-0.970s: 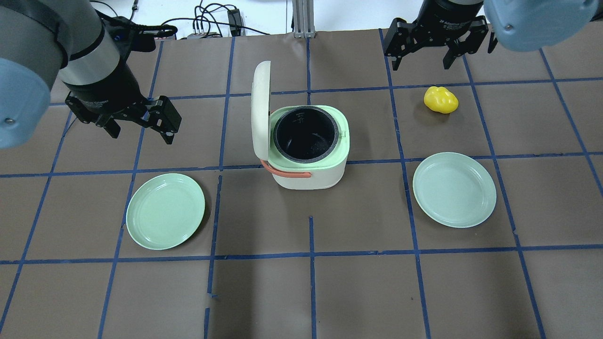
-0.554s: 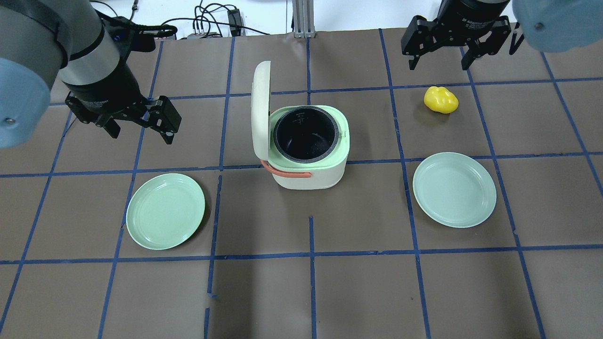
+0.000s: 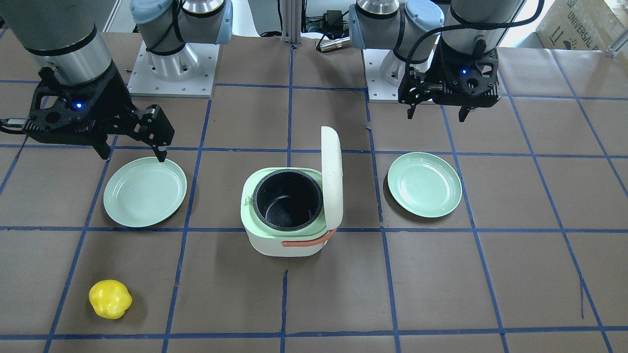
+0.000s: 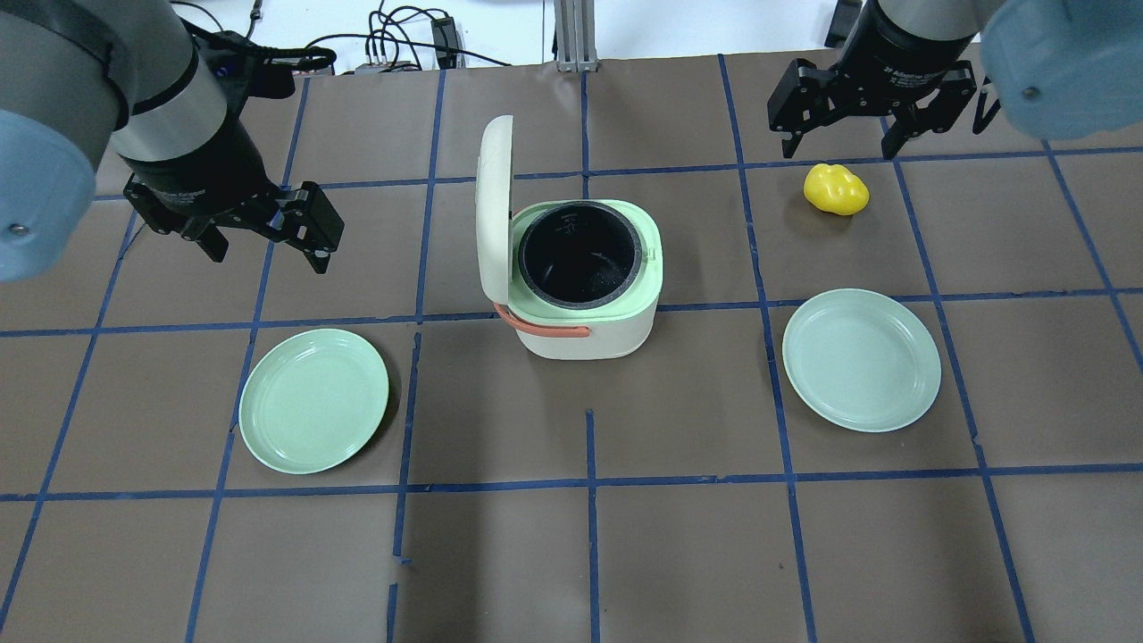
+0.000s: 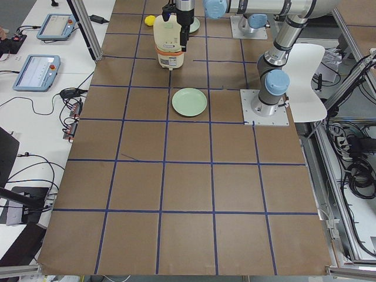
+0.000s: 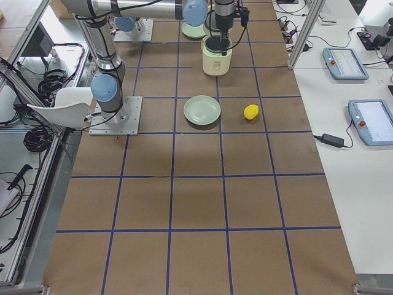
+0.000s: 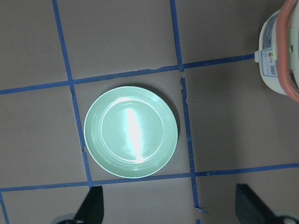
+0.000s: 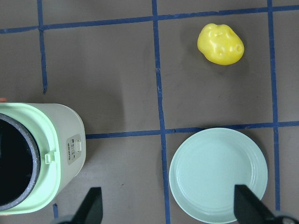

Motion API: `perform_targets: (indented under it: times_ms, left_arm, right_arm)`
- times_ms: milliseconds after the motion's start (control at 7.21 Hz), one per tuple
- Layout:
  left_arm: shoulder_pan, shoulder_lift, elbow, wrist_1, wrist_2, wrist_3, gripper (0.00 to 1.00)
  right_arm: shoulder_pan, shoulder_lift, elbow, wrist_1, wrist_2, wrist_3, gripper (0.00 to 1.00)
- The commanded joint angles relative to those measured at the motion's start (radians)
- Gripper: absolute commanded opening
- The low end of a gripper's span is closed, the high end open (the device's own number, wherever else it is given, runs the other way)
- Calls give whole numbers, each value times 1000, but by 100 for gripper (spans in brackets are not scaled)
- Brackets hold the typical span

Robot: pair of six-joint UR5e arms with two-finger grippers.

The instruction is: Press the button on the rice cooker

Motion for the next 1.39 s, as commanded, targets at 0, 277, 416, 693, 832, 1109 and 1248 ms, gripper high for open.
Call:
perform_targets:
  times_ms: [0, 277, 416, 693, 832, 1109, 1248]
  left_arm:
    - [0, 0, 0, -1, 0, 0, 100]
    - [-1, 0, 0, -1, 0, 0, 100]
    - [0, 0, 0, -1, 0, 0, 100]
    - [0, 0, 0, -1, 0, 0, 100]
    - [-1, 0, 0, 0, 0, 0, 100]
    - [-1, 0, 0, -1, 0, 0, 100]
    - [-1, 0, 0, -1, 0, 0, 100]
  right_arm:
    - [0, -3, 5, 0, 0, 0, 100]
    - [3, -3, 9, 0, 18, 11, 100]
    - [1, -1, 9, 0, 53, 11, 100]
    - [1, -4, 32, 21, 68, 0, 100]
    - [1, -4, 32, 52, 61, -5, 100]
    - [1, -12, 31, 75, 48, -25, 100]
    - [1, -13, 25, 73, 10, -25, 100]
